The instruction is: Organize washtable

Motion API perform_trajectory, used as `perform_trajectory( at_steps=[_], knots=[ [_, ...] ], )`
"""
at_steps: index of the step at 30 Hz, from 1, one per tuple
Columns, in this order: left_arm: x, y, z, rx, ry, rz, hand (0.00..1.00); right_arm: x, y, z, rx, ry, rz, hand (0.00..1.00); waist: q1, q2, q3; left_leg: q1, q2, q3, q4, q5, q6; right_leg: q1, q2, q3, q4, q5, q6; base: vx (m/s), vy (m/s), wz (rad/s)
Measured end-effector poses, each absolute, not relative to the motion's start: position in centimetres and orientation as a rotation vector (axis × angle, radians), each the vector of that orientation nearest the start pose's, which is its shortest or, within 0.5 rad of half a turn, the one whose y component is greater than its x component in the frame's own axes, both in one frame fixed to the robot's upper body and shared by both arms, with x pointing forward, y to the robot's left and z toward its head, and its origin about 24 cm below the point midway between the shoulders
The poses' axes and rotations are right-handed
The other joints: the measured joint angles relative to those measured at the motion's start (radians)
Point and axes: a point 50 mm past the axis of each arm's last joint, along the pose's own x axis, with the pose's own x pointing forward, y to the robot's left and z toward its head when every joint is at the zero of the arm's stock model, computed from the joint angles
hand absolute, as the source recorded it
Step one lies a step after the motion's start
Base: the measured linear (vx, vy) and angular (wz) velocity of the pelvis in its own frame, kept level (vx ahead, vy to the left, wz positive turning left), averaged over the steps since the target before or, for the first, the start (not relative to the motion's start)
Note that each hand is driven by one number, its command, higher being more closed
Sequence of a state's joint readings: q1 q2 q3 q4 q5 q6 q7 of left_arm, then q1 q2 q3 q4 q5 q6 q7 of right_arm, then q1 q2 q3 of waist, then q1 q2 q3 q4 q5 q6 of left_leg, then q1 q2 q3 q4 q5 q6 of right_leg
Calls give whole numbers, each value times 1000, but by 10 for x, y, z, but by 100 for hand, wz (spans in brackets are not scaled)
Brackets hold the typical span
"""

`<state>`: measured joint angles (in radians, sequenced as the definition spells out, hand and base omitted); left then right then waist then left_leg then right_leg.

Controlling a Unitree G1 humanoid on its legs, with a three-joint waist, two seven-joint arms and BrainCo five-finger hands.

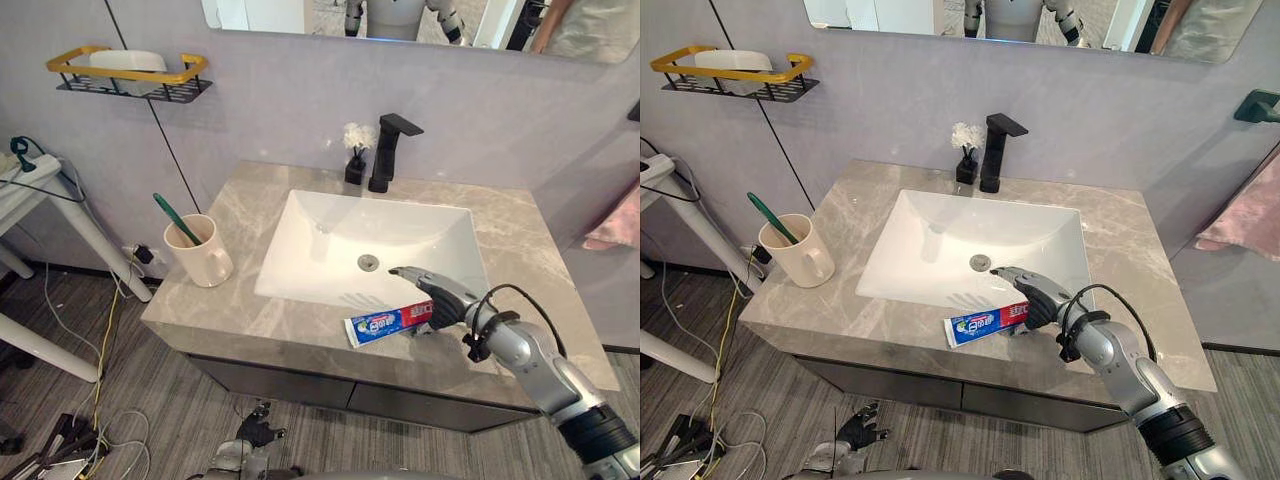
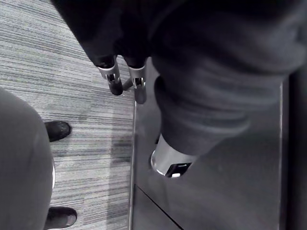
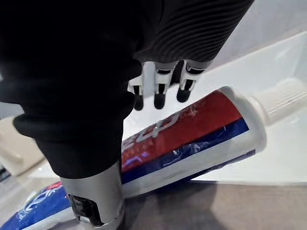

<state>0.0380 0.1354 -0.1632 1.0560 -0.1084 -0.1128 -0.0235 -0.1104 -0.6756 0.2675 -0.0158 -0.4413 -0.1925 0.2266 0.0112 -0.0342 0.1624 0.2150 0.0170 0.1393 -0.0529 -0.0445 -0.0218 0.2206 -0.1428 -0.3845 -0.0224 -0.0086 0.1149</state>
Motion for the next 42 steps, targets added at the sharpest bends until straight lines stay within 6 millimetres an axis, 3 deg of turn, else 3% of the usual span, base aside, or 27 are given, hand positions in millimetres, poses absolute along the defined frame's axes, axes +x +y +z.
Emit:
perform_trajectory(
  at_steps=[6, 7, 16, 31, 37, 41, 42],
  knots=[
    [119, 181, -154, 93, 989, -42, 0, 261, -186, 73, -1135, -124, 581, 0, 1, -1, -1, 0, 0, 1, -3, 0, 0, 0, 0, 0, -1, 0, 0, 0, 0, 0],
    [119, 181, -154, 93, 989, -44, 0, 263, -188, 71, -1137, -114, 584, 100, 1, -2, -1, 0, 0, 1, -3, 0, 0, 0, 0, 0, -1, 0, 0, 0, 0, 0],
    [118, 180, -154, 101, 995, -77, 0, 263, -190, 58, -1168, -31, 668, 100, 1, -20, -17, 5, 1, 1, -18, 7, -2, -3, 4, 2, -4, 0, 0, 0, 0, -1],
    [117, 183, -154, 74, 995, -46, 0, 266, -167, 55, -1098, -65, 737, 100, 8, -30, -24, 5, 0, -3, -20, 8, -2, 0, 5, -3, -14, 0, 0, 5, 5, 2],
    [108, 196, -155, -30, 999, 102, 0, 262, -162, 57, -1046, -101, 692, 100, 6, -24, -20, -8, -1, -14, -15, 8, -2, 0, 3, -18, -12, 0, 0, -1, 1, 4],
    [95, 213, -156, -117, 998, 258, 0, 258, -156, 73, -990, -186, 649, 100, 5, -6, -9, -12, -1, -25, -12, 7, -2, 0, 3, -25, -12, 0, 0, -6, 2, 3],
    [83, 222, -156, -143, 1009, 340, 0, 258, -155, 80, -969, -219, 622, 100, 5, 4, -4, -14, -1, -27, -11, 7, -2, 0, 3, -26, -12, 0, 0, -11, 5, 3]
  ],
)
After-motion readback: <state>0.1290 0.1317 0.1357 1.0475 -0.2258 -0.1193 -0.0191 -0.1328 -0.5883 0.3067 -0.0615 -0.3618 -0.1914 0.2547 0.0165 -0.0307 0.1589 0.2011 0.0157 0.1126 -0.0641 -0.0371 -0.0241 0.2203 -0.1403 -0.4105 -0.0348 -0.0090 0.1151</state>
